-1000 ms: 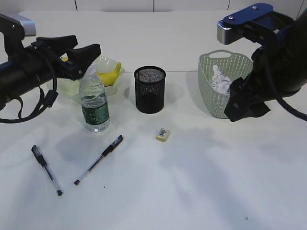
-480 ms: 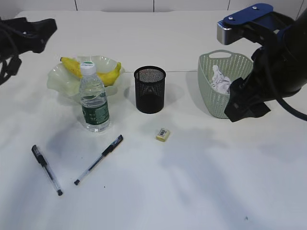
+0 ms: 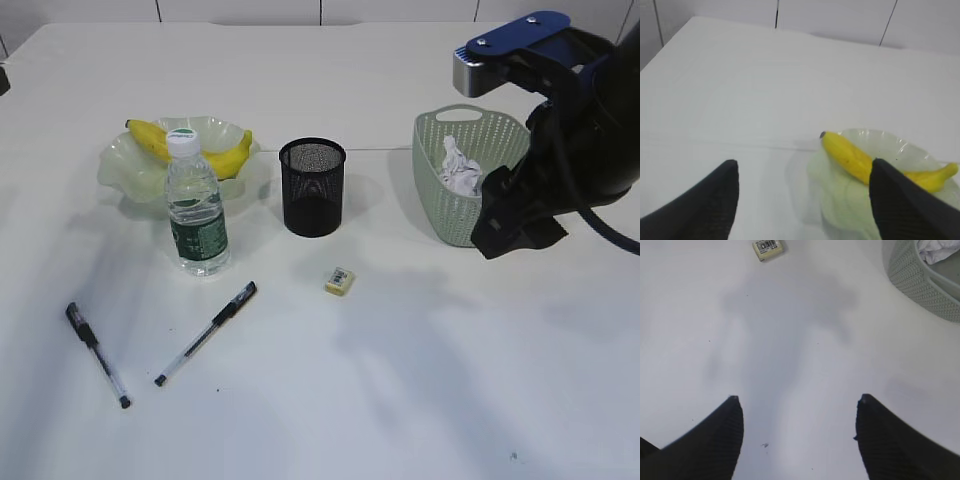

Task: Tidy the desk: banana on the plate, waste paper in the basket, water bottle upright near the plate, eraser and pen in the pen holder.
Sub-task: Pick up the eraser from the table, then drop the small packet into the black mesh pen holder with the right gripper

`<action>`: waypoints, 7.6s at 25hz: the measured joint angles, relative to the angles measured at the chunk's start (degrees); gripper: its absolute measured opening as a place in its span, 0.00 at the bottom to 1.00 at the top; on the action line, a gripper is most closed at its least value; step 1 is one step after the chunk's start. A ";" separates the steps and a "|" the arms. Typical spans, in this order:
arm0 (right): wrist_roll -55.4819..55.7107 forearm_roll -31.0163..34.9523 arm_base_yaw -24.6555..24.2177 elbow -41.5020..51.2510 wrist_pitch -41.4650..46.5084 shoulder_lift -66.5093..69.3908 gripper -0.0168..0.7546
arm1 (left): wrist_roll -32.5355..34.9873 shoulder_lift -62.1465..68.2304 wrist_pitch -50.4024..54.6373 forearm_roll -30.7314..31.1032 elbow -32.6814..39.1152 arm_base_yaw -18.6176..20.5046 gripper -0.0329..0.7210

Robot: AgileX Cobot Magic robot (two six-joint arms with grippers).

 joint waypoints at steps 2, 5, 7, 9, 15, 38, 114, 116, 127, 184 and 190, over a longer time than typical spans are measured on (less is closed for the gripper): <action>0.00 0.00 0.00 0.00 0.00 0.00 0.70 | 0.00 -2.10 5.76 1.05 0.00 0.00 0.80; 0.00 0.00 0.00 0.00 0.00 0.00 0.70 | 0.00 -5.02 15.02 2.31 0.00 -0.70 0.80; 0.00 0.00 0.00 0.00 0.11 0.00 0.70 | 0.00 -6.70 21.45 2.54 0.00 -1.96 0.80; 0.00 0.00 0.00 0.00 0.11 0.00 0.70 | 0.00 -8.35 26.97 2.54 0.00 -3.41 0.80; 0.00 0.43 0.00 0.00 0.23 0.00 0.70 | 0.00 -11.16 42.50 2.00 0.00 -8.42 0.77; -0.24 0.65 0.00 -3.29 -1.97 3.34 0.66 | 29.72 -11.52 87.36 -34.38 -7.79 -10.39 0.75; -16.08 -0.38 5.44 -51.18 12.65 54.75 0.62 | 29.85 -11.52 90.33 -34.73 -7.86 -10.39 0.66; -16.08 -0.38 5.44 -51.18 12.65 55.13 0.62 | 29.85 -11.52 90.33 -34.73 -7.86 -10.39 0.66; -16.12 -0.38 5.44 -51.18 12.65 57.35 0.62 | 29.85 -11.52 90.33 -34.73 -7.86 -10.39 0.65; -8.18 0.51 5.44 -51.18 1.97 43.02 0.40 | 29.85 -11.52 90.80 -34.73 -7.86 -10.39 0.64; -4.60 -1.60 5.44 -51.18 -6.98 43.02 0.39 | 29.85 -11.52 90.80 -34.73 -7.86 -10.39 0.64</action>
